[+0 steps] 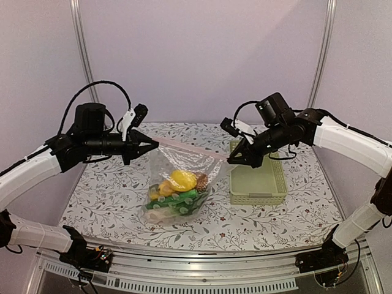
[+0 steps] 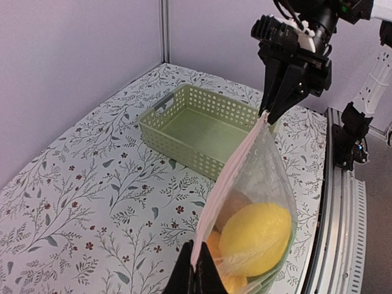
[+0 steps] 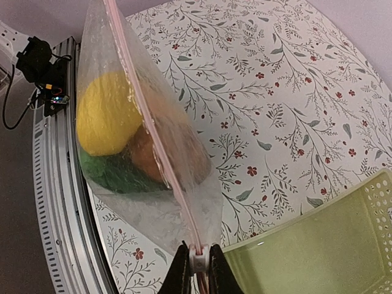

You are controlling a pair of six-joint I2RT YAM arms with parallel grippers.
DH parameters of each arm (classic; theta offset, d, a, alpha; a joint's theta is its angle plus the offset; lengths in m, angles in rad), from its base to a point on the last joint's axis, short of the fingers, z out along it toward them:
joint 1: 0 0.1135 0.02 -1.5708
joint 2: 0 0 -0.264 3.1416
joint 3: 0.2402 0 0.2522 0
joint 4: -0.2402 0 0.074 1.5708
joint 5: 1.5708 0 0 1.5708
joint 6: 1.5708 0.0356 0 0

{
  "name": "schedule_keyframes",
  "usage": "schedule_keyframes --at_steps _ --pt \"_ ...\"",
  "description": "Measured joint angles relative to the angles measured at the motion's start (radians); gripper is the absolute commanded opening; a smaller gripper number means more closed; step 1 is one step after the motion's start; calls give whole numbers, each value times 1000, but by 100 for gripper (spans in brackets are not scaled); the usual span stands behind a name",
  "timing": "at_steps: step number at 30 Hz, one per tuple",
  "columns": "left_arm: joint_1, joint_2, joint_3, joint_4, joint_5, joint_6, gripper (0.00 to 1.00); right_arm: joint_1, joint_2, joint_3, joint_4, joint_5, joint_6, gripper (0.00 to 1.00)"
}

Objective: Place the food in the zip-top bag and seal the zipper
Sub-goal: Zip the zipper on the zipper food storage bag.

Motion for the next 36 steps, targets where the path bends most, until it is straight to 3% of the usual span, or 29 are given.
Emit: schedule_keyframes --at_steps 13,20,25,28,32,36 --pt "24 68 1 71 -27 -39 0 -38 20 15 -26 9 2 5" --pt "60 156 46 142 -109 -47 0 -52 205 285 -100 74 24 2" --pt "93 257 157 197 -143 -44 0 -67 349 571 -111 146 51 5" --pt "106 299 226 230 -150 -35 0 -74 373 658 -84 182 61 7" --pt "111 300 243 272 -138 -28 11 -80 360 671 -35 182 56 7" --pt "111 254 141 300 -102 -40 35 -72 304 506 23 134 50 15"
